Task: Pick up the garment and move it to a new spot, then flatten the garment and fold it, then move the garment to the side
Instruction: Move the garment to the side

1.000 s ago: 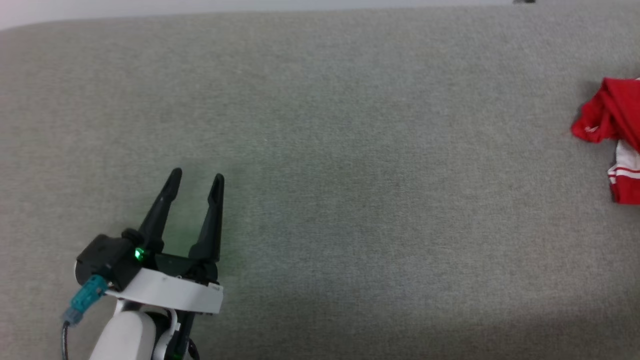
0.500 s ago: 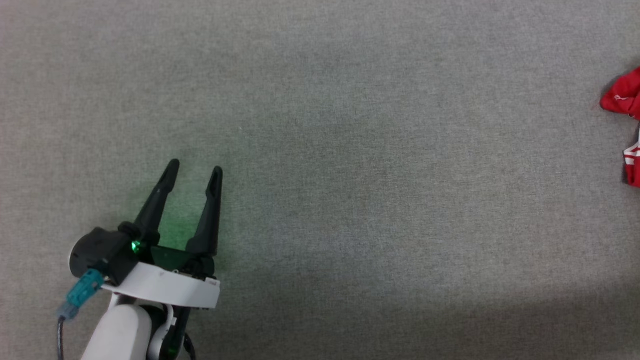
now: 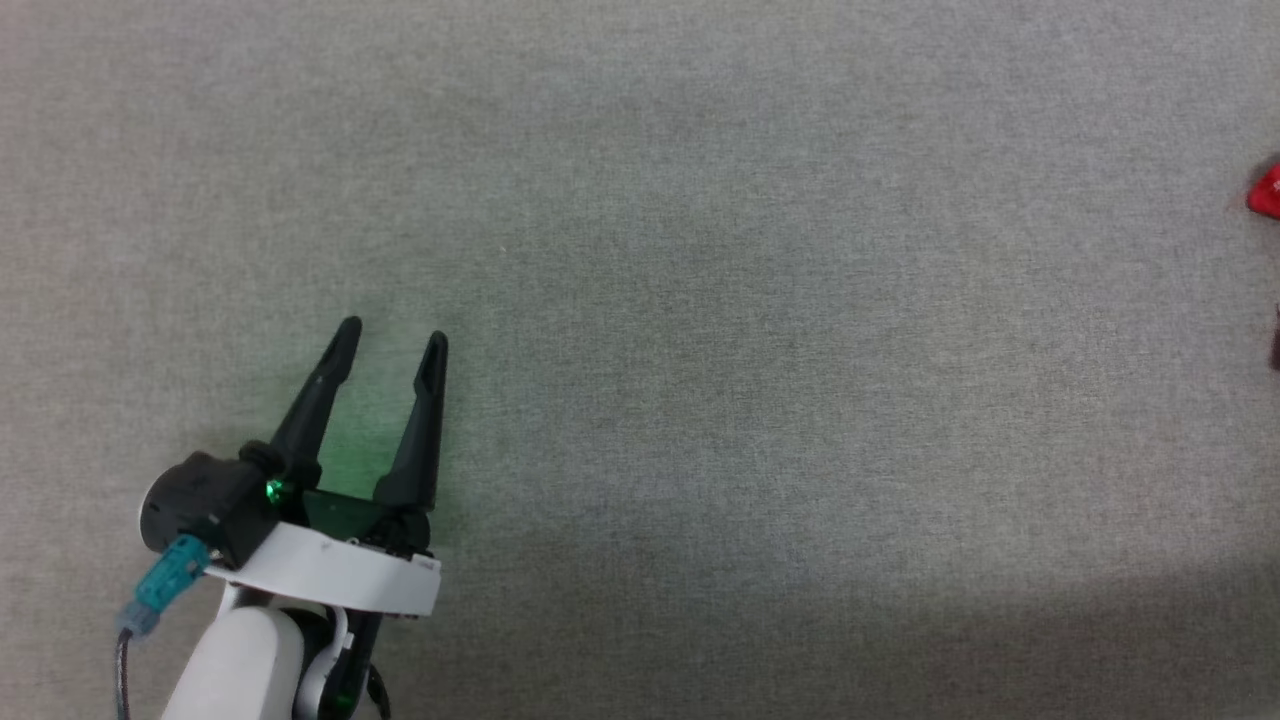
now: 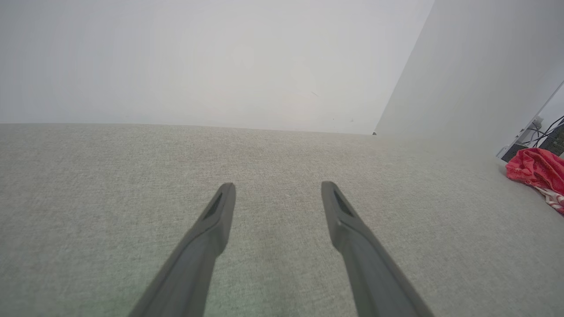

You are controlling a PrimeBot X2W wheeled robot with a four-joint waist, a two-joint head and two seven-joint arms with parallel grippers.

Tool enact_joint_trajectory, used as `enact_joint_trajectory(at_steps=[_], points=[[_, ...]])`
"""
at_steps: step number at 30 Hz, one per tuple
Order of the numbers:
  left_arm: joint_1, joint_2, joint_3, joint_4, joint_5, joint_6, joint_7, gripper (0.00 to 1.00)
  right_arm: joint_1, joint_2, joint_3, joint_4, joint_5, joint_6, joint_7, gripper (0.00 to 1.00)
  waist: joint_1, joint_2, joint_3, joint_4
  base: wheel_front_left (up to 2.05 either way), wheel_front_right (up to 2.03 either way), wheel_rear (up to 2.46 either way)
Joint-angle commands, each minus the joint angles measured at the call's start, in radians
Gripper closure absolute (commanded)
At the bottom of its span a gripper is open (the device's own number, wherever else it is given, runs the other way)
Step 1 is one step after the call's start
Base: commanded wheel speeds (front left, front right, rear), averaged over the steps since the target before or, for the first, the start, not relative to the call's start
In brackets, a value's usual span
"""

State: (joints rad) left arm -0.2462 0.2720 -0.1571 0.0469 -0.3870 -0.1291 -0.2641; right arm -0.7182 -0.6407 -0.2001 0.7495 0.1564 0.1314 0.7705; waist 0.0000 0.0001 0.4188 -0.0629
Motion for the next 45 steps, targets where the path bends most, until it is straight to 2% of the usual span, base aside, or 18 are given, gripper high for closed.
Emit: enact_joint_trajectory(at_steps=[1, 2, 3, 4, 5, 6, 8, 17, 21, 24, 31, 36, 45], points=[[-0.005, 0.003, 0.001, 0.002, -0.004, -0.002, 0.0, 0.0, 0.004, 0.011, -0.014, 0.003, -0.017, -0.002, -0.002, 0.95, 0.0, -0.0001, -0.003, 0.005, 0.0, 0.0, 0.0], [-0.004, 0.003, 0.003, 0.003, -0.005, -0.002, 0.0, 0.0, -0.001, 0.014, -0.021, 0.005, -0.027, -0.002, -0.005, 0.85, 0.0, -0.0001, -0.005, 0.006, 0.0, 0.0, 0.0], [-0.002, 0.003, 0.004, 0.004, -0.006, -0.002, 0.0, 0.0, -0.006, 0.015, -0.025, 0.003, -0.036, -0.002, -0.01, 0.63, 0.0, -0.0001, -0.008, 0.007, 0.0, 0.0, 0.0], [0.0, 0.003, 0.005, 0.006, -0.006, -0.002, 0.0, 0.0, -0.01, 0.018, -0.028, 0.001, -0.044, -0.002, -0.015, 0.47, 0.0, -0.0001, -0.013, 0.008, 0.0, 0.0, 0.0], [0.002, 0.003, 0.005, 0.008, -0.007, -0.002, 0.0, 0.0, -0.012, 0.018, -0.029, -0.002, -0.052, -0.002, -0.023, 0.03, 0.0, -0.0001, -0.017, 0.008, 0.0, 0.0, 0.0], [0.005, 0.003, 0.004, 0.01, -0.007, -0.002, 0.0, 0.0, -0.017, 0.017, -0.033, -0.003, -0.062, -0.002, -0.026, 0.0, 0.0, -0.0001, -0.023, 0.008, 0.0, 0.0, 0.0], [0.01, 0.001, 0.008, 0.012, -0.008, -0.002, 0.0, 0.0, -0.028, 0.033, -0.043, -0.017, -0.09, -0.002, -0.021, 0.0, 0.0, -0.0001, -0.038, 0.007, 0.0, 0.0, 0.0], [0.041, -0.008, 0.021, 0.019, -0.01, -0.002, 0.0, 0.0, -0.043, 0.022, -0.073, -0.051, -0.188, -0.002, -0.047, 0.0, 0.0, -0.0001, -0.12, -0.008, 0.0, 0.0, 0.0], [0.066, -0.017, 0.028, 0.023, -0.011, -0.002, 0.0, 0.0, -0.038, 0.035, -0.068, -0.101, -0.237, -0.002, -0.057, 0.0, 0.0, -0.0001, -0.173, -0.018, 0.0, 0.0, 0.0], [0.083, -0.027, 0.031, 0.024, -0.013, -0.002, 0.0, 0.0, -0.013, 0.042, -0.027, -0.143, -0.23, -0.002, -0.104, 0.0, 0.0, -0.0001, -0.216, -0.021, 0.0, 0.0, 0.0], [0.145, -0.047, 0.055, 0.032, -0.011, -0.002, 0.001, 0.0, 0.073, 0.044, 0.125, -0.246, -0.11, -0.002, -0.293, 0.0, 0.0, -0.0001, -0.323, -0.028, 0.0, 0.0, 0.0], [0.203, -0.071, 0.087, 0.028, -0.011, -0.002, 0.001, 0.0, 0.168, 0.058, 0.204, -0.338, -0.05, -0.002, -0.509, 0.0, 0.0, -0.0001, -0.403, -0.026, 0.0, 0.0, 0.0], [0.275, -0.119, 0.15, -0.002, 0.042, -0.002, 0.001, 0.0, 0.413, 0.155, 0.186, -0.477, -0.072, -0.002, -0.87, 0.0, 0.0, -0.0001, -0.474, 0.008, 0.0, 0.0, 0.0]])
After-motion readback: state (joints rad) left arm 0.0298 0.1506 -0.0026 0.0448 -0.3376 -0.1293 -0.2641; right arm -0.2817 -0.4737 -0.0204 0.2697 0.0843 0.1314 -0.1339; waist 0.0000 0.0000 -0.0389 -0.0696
